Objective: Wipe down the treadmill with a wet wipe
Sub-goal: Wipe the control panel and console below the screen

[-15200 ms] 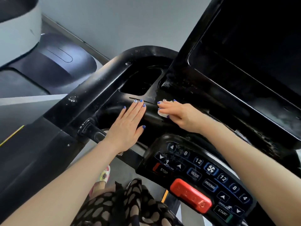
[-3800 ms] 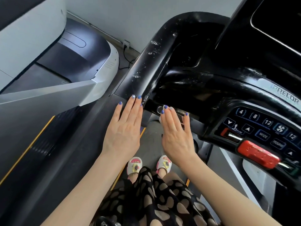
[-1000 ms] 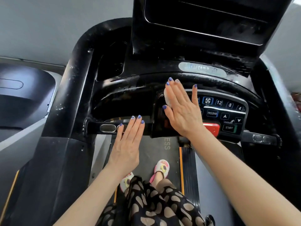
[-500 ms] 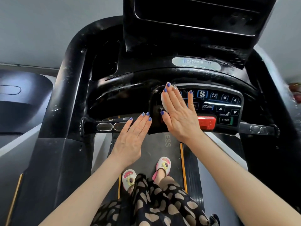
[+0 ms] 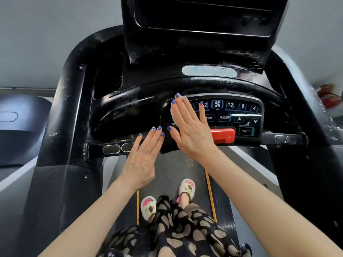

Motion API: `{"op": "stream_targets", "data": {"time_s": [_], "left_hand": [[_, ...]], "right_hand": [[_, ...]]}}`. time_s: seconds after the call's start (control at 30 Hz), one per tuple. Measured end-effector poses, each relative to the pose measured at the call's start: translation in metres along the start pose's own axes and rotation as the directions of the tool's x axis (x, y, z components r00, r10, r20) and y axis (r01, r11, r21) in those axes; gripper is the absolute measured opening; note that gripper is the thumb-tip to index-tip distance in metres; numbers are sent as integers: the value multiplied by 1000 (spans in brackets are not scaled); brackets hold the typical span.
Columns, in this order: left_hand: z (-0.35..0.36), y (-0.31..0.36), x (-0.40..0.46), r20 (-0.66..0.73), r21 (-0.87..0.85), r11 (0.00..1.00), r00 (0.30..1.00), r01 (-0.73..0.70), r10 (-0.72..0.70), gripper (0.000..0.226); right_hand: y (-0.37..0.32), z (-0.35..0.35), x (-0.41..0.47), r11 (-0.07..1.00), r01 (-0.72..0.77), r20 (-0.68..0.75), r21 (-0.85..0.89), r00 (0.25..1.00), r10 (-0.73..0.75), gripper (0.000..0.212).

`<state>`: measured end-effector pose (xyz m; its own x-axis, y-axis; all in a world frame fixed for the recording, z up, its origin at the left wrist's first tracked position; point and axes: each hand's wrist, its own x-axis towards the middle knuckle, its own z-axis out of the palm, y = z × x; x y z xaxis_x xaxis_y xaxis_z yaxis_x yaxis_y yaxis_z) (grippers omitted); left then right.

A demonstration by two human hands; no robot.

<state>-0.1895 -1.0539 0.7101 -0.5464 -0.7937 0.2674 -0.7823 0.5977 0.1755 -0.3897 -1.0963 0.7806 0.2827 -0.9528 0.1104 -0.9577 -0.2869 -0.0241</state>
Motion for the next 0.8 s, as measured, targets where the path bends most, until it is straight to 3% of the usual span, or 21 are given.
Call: {"op": "stream_targets", "data": {"time_s": [0.17,0.27,0.37,0.53,0.8], "left_hand": [[-10,-8,29,-1,9,996,996,-91,91,75],[-12,-18,40,12,36,987,987,-159,158,72],[-9,-29,43,9,76,972,975,-221,221,70],[1,-35,43,-31,102,965,969,-241,245,70],[3,-34,42,-105,78,964,959,-255,262,74]], "right_hand": [[46,-19,11,932,338,83,-126,940,-330,63],[61,-26,15,916,393,30,-83,919,-392,57],[50,-25,16,922,387,-141,31,915,-379,44],[38,-9,11,946,322,-378,27,880,-289,23],[29,5,12,969,231,-523,90,839,-151,22]]}}
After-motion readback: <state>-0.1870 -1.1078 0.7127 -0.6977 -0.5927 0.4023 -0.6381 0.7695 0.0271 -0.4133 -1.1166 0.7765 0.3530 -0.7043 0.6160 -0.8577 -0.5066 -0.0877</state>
